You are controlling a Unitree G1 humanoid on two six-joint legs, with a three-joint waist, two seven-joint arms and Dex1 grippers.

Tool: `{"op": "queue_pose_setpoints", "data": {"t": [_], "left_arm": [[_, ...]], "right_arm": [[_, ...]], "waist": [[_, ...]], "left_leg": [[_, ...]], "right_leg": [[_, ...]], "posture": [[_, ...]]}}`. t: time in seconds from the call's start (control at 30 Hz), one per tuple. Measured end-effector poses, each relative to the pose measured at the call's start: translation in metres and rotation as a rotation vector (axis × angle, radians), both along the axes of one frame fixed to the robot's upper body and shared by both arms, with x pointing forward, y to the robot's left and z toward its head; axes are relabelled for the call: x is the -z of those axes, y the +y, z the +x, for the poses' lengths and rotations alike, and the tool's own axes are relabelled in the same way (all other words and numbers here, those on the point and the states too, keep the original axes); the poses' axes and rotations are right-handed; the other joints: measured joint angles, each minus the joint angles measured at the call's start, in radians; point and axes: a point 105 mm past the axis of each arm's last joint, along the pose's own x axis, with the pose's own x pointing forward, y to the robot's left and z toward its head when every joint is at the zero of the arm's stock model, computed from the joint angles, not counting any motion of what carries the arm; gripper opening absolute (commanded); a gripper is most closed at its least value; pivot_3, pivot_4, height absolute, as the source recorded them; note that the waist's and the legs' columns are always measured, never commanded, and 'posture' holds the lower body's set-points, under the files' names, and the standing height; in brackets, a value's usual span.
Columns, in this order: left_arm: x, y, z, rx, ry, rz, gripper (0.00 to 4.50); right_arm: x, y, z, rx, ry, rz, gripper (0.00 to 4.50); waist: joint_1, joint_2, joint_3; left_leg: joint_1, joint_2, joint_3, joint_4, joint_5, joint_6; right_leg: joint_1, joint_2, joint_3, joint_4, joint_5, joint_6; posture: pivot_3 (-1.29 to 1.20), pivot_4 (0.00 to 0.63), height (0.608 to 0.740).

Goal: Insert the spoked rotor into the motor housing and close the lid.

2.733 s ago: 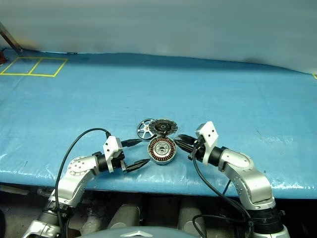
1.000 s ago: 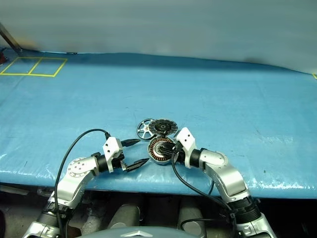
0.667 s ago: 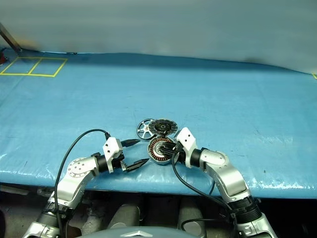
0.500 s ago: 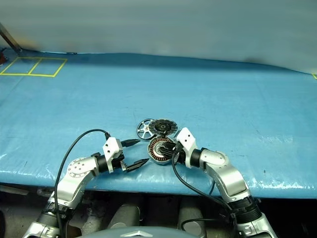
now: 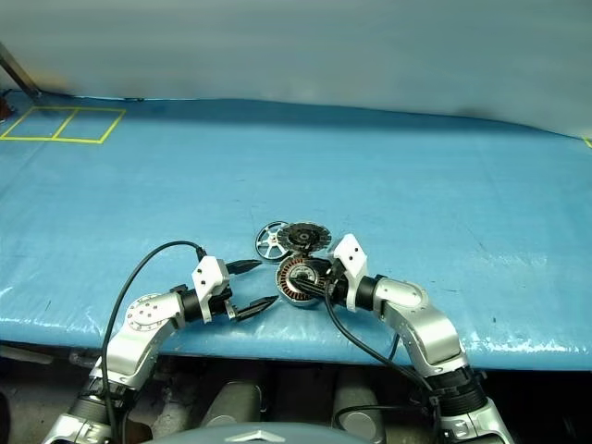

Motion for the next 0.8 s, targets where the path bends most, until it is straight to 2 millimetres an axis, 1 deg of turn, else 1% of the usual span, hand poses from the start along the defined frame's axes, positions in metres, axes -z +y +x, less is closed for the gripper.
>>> {"op": "queue_pose_setpoints", "data": {"t": [0.17, 0.2, 0.5, 0.6, 0.73, 0.8], "left_arm": [[0.0, 0.0, 0.0, -0.001, -0.002, 0.001, 4.5], [0.0, 0.0, 0.0, -0.001, -0.002, 0.001, 4.5], [0.0, 0.0, 0.001, -0.004, -0.004, 0.002, 4.5], [0.0, 0.0, 0.001, -0.005, -0.005, 0.002, 4.5], [0.0, -0.001, 0.001, -0.008, -0.008, -0.001, 4.5], [0.0, 0.0, 0.001, -0.011, -0.01, -0.002, 4.5]], "right_arm": [[0.001, -0.002, 0.001, 0.005, -0.003, -0.018, 0.09], [0.001, -0.002, 0.0, 0.004, -0.002, -0.018, 0.01], [0.005, 0.002, -0.005, -0.031, 0.011, -0.053, 0.01], [0.011, 0.003, -0.008, -0.064, 0.005, -0.136, 0.01], [0.009, 0.002, -0.008, -0.103, -0.051, -0.261, 0.01], [0.007, 0.001, -0.009, -0.104, -0.063, -0.289, 0.01]], "waist": [[0.0, 0.0, 0.0], [0.0, 0.0, 0.0], [0.0, 0.0, 0.0], [-0.001, 0.0, 0.0], [0.001, 0.0, 0.0], [0.004, 0.0, -0.001]], "left_leg": [[0.0, 0.0, 0.0, 0.0, 0.0, 0.0], [0.0, 0.0, 0.0, 0.0, 0.0, 0.0], [0.0, 0.0, 0.0, 0.0, 0.0, 0.0], [0.0, 0.0, 0.0, 0.0, 0.0, 0.0], [0.001, 0.0, 0.0, 0.0, 0.0, 0.0], [0.001, 0.0, 0.0, 0.0, 0.0, 0.0]], "right_leg": [[0.0, 0.0, 0.0, 0.0, 0.0, 0.0], [0.0, 0.0, 0.0, 0.0, 0.0, 0.0], [0.0, 0.0, 0.0, 0.0, 0.0, 0.0], [0.0, 0.0, 0.0, 0.0, 0.0, 0.0], [0.001, 0.0, 0.0, 0.0, 0.0, 0.0], [0.001, 0.0, 0.0, 0.0, 0.0, 0.0]], "posture": [[0.0, 0.15, 0.74], [0.0, 0.15, 0.74], [0.0, 0.15, 0.74], [0.0, 0.15, 0.74], [0.0, 0.15, 0.74], [0.0, 0.15, 0.74]]}}
